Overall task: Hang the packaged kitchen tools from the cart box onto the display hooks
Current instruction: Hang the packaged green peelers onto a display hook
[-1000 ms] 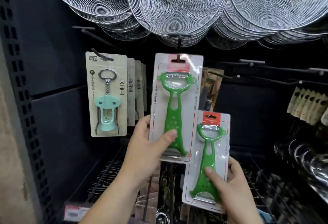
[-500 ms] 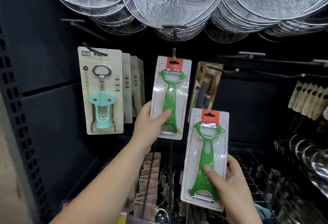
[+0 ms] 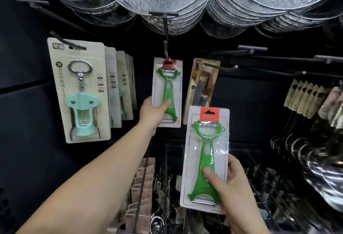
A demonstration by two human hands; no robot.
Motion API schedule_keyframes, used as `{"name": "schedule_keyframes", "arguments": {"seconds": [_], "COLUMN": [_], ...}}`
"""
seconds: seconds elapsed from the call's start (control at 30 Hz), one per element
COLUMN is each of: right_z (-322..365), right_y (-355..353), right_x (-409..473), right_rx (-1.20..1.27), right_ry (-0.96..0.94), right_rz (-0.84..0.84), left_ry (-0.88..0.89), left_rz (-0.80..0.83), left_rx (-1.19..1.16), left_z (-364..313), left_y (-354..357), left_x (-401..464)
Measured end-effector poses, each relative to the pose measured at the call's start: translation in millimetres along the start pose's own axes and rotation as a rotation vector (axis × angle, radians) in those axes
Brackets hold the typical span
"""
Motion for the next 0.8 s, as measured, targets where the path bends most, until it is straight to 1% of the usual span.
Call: {"name": "schedule_keyframes", "arguments": {"seconds": [0.1,0.23,0.33,0.43,0.53,0.67,0.73,0.8], "right_z": [3,4,5,8,18,40,50,58], "right_y": [4,13,21,31,42,59,67,74], "right_x": [-1,-1,-1,-1,-3,-10,-14,-17], "right_rx": [-0.003,0.006,0.014,0.006,0.006,0.018,0.024,0.018], "right_ry": [-0.008,-0.010,-0.013,-0.041,-0.078,-0.150,-0.182,-0.216], "right_rz": [0.025,0.056,0.070,0.097,0.123,0.196,0.228,0.247], "left_ry": [-0.037,-0.127,-0.116,-0.063,-0.032,0.012,0.040,0.080], "left_rz": [-0.021,-0.031,-0.014,0.057,0.191,0.385,0.398,0.346], "left_rx": [0.066,0.219,0.205,0.096,-0.037,-0.025,0.026,0.055], "left_z": [5,18,13,0,-7,-4,-1,2], "left_y": [-3,-19,-31,-44,-57,-67,-69,-71], "left_x": [3,0,-25,-70,-123,-178,-188,-188]}}
Point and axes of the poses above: each hand's wrist, its own x-axis towards the middle knuckle, its own y-axis out of the palm, z = x × y, the point moved 3 cm from there along x, towards the middle knuckle, and after that the axes turned 1 degree about x, right-handed, at the moved point
